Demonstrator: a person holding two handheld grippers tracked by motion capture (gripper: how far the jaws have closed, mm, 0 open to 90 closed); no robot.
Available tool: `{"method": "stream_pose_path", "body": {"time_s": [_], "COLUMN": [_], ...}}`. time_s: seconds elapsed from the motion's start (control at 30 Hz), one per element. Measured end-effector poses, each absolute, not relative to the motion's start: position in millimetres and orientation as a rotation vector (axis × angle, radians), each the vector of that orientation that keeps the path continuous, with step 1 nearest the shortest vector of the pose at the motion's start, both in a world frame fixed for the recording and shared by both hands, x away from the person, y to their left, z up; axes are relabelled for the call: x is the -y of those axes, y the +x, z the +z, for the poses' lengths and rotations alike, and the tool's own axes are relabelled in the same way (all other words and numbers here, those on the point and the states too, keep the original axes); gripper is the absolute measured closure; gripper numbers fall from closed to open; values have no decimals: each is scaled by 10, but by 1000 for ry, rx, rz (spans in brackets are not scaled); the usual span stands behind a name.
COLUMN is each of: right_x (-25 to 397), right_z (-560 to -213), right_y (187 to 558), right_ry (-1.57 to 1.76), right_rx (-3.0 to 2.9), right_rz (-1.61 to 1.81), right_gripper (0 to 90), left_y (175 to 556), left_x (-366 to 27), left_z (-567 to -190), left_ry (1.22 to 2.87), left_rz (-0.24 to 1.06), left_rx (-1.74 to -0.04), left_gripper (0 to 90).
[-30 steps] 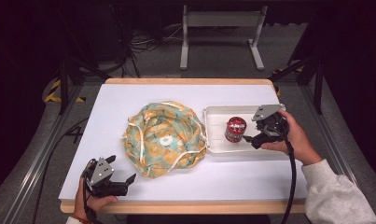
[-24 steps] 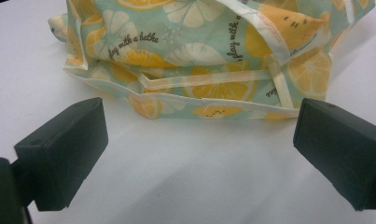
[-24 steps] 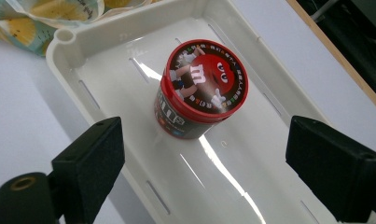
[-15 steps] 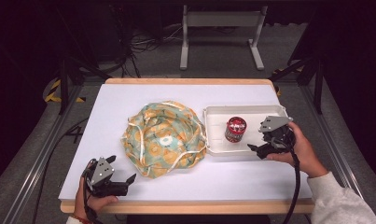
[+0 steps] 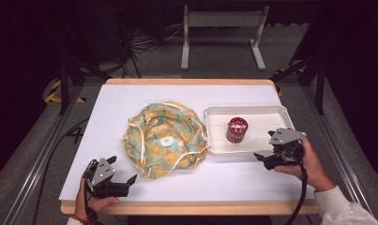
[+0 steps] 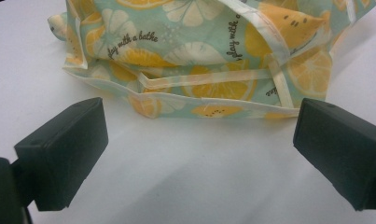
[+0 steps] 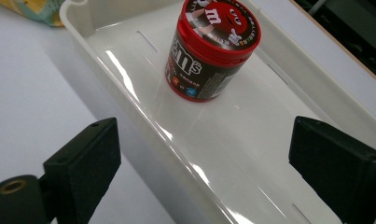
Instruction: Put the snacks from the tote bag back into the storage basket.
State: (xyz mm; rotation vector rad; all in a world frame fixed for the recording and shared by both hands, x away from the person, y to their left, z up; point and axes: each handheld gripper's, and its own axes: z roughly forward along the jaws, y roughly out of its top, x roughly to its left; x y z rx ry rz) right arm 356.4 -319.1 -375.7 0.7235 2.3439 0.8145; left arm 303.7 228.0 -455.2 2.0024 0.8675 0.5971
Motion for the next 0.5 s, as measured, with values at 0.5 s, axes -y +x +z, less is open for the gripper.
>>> {"method": "stream_pose_path", "body": {"time_s": [0.5], "right_x": [3466], "right_z": [-4038], "right_y": [3286], "right_ry": [771], "right_rx": [-2214], "right_rz": [891], "right_gripper": [51], "left_y": [3034], "left_x": [-2283], "left_z": [-4550], "left_ry": [2002], "left_rz": [605], "left_rx": [-866], "left_gripper": [37]}}
